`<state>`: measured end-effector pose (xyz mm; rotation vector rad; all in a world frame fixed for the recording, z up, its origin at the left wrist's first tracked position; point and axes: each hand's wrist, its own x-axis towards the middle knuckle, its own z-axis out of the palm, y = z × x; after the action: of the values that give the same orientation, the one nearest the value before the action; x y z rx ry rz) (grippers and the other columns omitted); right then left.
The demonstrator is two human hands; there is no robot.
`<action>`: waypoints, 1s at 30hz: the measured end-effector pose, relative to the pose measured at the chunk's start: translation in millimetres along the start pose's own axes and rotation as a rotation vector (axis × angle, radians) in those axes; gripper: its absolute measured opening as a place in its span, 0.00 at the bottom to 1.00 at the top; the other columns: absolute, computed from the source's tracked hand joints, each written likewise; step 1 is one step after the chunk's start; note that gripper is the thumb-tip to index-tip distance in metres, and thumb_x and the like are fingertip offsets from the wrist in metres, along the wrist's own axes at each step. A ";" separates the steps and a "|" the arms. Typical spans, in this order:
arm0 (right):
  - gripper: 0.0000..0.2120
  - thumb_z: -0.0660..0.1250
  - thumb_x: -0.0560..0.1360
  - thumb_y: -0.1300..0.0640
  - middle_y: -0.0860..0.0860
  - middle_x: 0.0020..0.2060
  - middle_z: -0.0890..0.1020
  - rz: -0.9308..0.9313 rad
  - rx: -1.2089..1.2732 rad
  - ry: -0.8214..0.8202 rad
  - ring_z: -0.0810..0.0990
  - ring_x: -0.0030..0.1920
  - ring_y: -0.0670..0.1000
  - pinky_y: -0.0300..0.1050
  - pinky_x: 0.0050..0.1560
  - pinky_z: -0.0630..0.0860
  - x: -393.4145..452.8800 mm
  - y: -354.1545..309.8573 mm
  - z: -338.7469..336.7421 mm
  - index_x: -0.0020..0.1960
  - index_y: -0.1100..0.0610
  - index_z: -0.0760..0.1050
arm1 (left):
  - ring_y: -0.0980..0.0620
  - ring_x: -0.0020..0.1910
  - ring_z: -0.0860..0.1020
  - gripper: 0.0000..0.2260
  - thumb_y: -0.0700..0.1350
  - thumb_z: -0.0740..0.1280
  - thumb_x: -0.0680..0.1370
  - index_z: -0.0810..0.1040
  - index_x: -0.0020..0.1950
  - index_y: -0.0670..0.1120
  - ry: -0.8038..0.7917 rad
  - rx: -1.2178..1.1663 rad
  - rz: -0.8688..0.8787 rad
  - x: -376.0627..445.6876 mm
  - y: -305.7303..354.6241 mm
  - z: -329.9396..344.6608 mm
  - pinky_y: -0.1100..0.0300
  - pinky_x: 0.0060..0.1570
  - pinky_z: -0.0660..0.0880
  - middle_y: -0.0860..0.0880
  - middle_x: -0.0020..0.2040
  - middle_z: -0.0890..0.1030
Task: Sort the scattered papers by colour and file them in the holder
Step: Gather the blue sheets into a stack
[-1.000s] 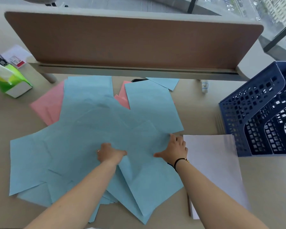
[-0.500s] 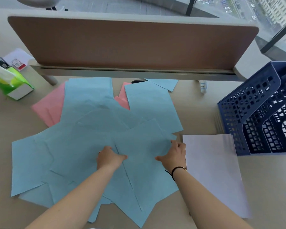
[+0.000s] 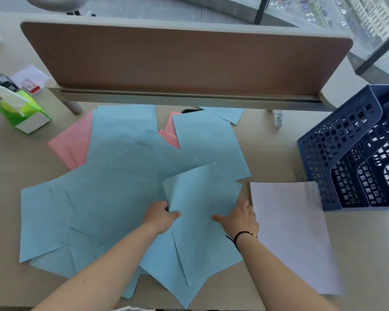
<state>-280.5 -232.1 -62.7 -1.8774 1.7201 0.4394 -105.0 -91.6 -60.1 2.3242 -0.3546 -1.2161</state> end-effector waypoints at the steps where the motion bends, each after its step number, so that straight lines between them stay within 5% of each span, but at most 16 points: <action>1: 0.44 0.75 0.63 0.32 0.54 0.62 0.73 -0.004 -0.020 0.009 0.73 0.65 0.56 0.52 0.59 0.73 -0.6 1.1 0.1 0.67 0.57 0.65 | 0.49 0.38 0.77 0.11 0.47 0.73 0.75 0.83 0.48 0.39 0.010 -0.017 0.027 0.1 -1.2 -3.8 0.59 0.38 0.71 0.43 0.42 0.83; 7: 0.43 0.73 0.66 0.33 0.55 0.64 0.70 -0.057 0.212 0.052 0.74 0.63 0.57 0.53 0.58 0.75 -9.6 -8.5 2.5 0.69 0.57 0.63 | 0.60 0.32 0.77 0.02 0.43 0.72 0.76 0.84 0.44 0.46 0.101 -0.157 0.149 0.7 -15.0 -38.2 0.69 0.35 0.71 0.56 0.34 0.84; 9: 0.42 0.74 0.68 0.37 0.55 0.67 0.68 -0.079 0.343 0.031 0.76 0.61 0.57 0.52 0.55 0.76 -14.8 -17.6 4.1 0.72 0.56 0.61 | 0.64 0.36 0.81 0.04 0.39 0.73 0.75 0.84 0.44 0.47 0.130 -0.287 0.136 1.5 -23.7 -48.9 0.65 0.44 0.76 0.60 0.34 0.84; 13: 0.38 0.72 0.72 0.41 0.56 0.69 0.67 -0.147 0.453 -0.021 0.75 0.63 0.57 0.50 0.59 0.75 -18.5 -40.2 7.3 0.74 0.55 0.60 | 0.43 0.49 0.83 0.09 0.30 0.71 0.74 0.83 0.47 0.44 0.203 -0.629 0.028 3.4 -42.0 -73.1 0.45 0.58 0.78 0.42 0.49 0.85; 17: 0.33 0.70 0.74 0.42 0.54 0.62 0.75 -0.179 0.420 -0.159 0.77 0.60 0.57 0.56 0.56 0.80 -15.2 -67.0 11.4 0.72 0.55 0.64 | 0.41 0.50 0.82 0.13 0.26 0.68 0.73 0.81 0.49 0.43 0.271 -0.762 -0.053 5.6 -68.7 -96.7 0.43 0.58 0.77 0.40 0.52 0.83; 22: 0.33 0.69 0.74 0.43 0.55 0.61 0.79 -0.200 0.323 -0.240 0.79 0.52 0.54 0.45 0.44 0.76 -13.6 -106.6 17.9 0.73 0.56 0.64 | 0.41 0.50 0.83 0.11 0.30 0.70 0.73 0.82 0.52 0.41 0.358 -0.792 -0.145 14.5 -102.2 -116.8 0.44 0.56 0.79 0.41 0.53 0.84; 27: 0.37 0.71 0.73 0.41 0.55 0.68 0.70 -0.271 0.241 -0.173 0.73 0.67 0.56 0.48 0.62 0.73 -16.1 -139.9 27.4 0.74 0.56 0.63 | 0.44 0.42 0.81 0.05 0.40 0.75 0.72 0.82 0.45 0.40 0.487 -0.650 -0.280 16.5 -120.7 -124.6 0.47 0.49 0.79 0.44 0.43 0.84; 30: 0.40 0.73 0.71 0.40 0.55 0.69 0.68 -0.281 0.193 -0.180 0.71 0.68 0.57 0.52 0.67 0.72 -12.1 -154.6 27.6 0.75 0.56 0.62 | 0.45 0.36 0.76 0.14 0.45 0.73 0.75 0.80 0.43 0.33 0.549 -0.517 -0.295 14.1 -131.0 -128.2 0.52 0.39 0.73 0.42 0.37 0.80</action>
<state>-126.5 -201.4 -50.6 -1.8420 1.3093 0.3093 8.8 51.7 -77.6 2.1616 0.4537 -0.6292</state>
